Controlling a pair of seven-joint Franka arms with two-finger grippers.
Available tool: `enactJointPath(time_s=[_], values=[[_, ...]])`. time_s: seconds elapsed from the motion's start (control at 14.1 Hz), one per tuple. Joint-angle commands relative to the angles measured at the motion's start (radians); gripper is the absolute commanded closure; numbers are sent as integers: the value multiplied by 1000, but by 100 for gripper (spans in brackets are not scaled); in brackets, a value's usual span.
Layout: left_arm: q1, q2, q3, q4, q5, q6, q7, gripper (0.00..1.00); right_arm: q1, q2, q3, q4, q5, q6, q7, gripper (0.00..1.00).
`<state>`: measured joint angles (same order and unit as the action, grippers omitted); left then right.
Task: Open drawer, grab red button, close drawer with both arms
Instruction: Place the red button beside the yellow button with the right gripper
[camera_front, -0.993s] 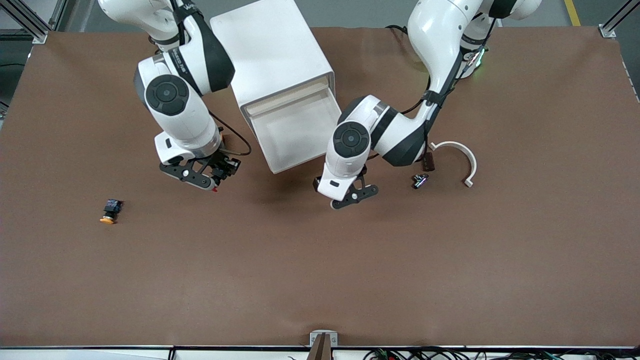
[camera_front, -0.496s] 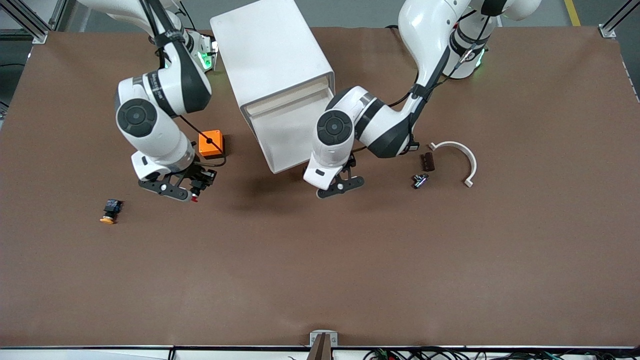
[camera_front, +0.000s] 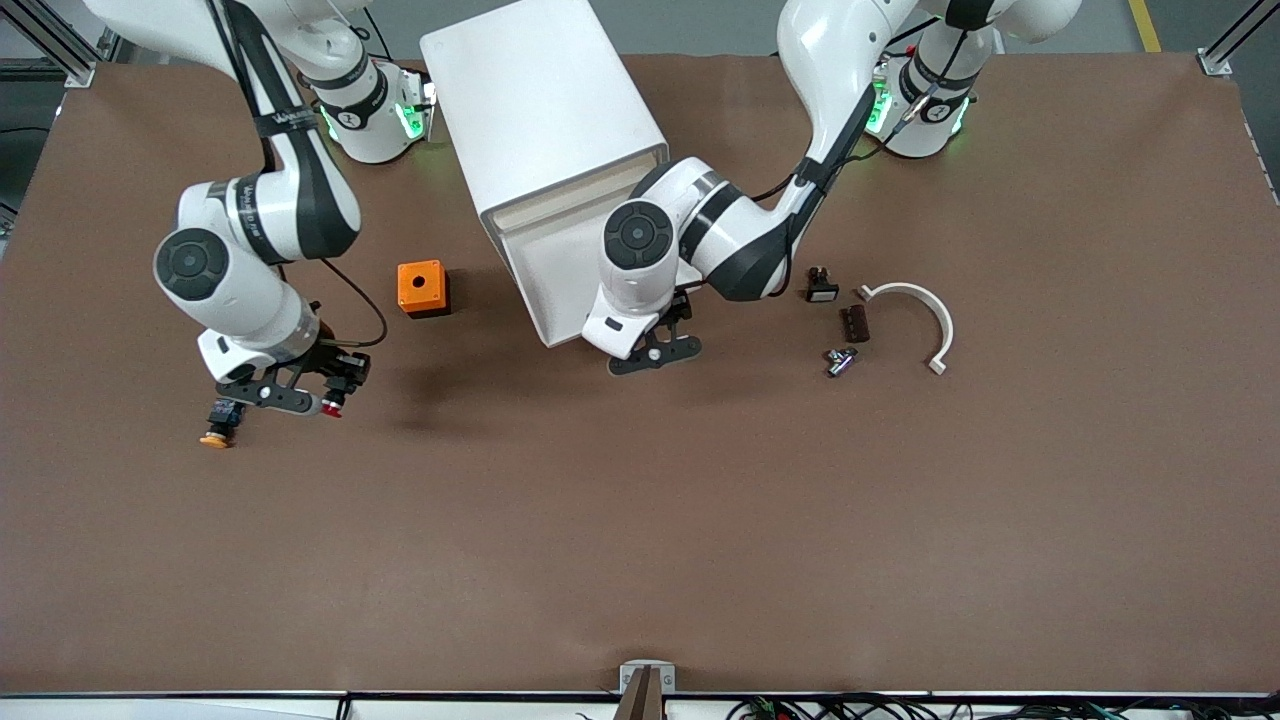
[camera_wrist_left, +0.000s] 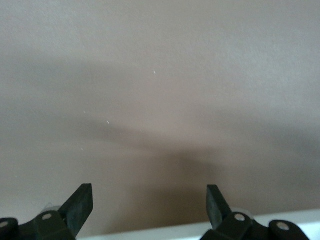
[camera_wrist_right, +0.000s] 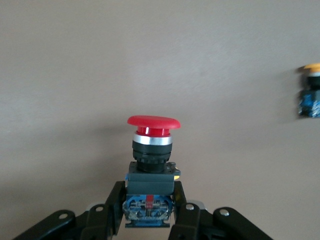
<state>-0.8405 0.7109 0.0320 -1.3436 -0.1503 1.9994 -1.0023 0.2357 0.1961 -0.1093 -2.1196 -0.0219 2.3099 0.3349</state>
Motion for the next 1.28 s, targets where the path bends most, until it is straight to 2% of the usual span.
enactJointPath(time_s=[0.0, 0.78, 0.99, 1.21], values=[[-31, -1, 0, 7, -41, -1, -1, 0, -79, 44, 19, -17, -12, 83, -77, 100], [-98, 1, -32, 1, -182, -1, 2, 0, -151, 186, 17, -13, -16, 233, -144, 100], [-111, 2, -35, 0, -189, -1, 2, 0, -187, 232, 16, -11, -16, 287, -184, 100], [-126, 4, -47, -2, -254, -1, 2, 0, -208, 273, 16, -11, -29, 344, -192, 100]])
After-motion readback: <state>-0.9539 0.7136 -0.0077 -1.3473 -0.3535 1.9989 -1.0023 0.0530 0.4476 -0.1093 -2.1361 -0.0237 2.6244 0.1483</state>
